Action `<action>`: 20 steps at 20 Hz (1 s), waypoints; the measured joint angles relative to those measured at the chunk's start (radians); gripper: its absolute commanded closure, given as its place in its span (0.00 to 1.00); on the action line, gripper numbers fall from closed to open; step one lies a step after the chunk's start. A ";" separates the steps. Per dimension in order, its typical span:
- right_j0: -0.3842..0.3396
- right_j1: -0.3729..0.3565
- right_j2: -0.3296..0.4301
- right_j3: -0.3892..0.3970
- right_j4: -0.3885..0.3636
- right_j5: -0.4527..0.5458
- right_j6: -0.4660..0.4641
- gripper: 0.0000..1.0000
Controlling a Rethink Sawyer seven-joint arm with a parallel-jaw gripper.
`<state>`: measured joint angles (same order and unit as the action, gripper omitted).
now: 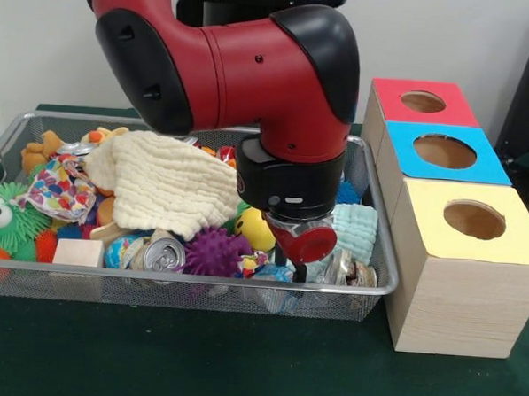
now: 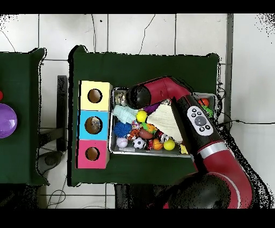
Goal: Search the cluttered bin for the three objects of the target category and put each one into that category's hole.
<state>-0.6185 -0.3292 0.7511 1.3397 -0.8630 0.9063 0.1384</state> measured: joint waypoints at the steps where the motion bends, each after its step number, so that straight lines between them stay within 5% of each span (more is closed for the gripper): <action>1: -0.002 0.002 0.002 0.000 0.000 0.000 -0.010 0.00; 8: -0.012 0.021 0.012 0.000 -0.002 -0.007 -0.065 0.00; 9: -0.018 0.043 0.022 -0.001 -0.002 -0.031 -0.076 1.00; 20: -0.024 0.044 0.031 0.004 -0.004 -0.052 -0.077 1.00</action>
<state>-0.6423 -0.2853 0.7821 1.3437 -0.8671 0.8545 0.0612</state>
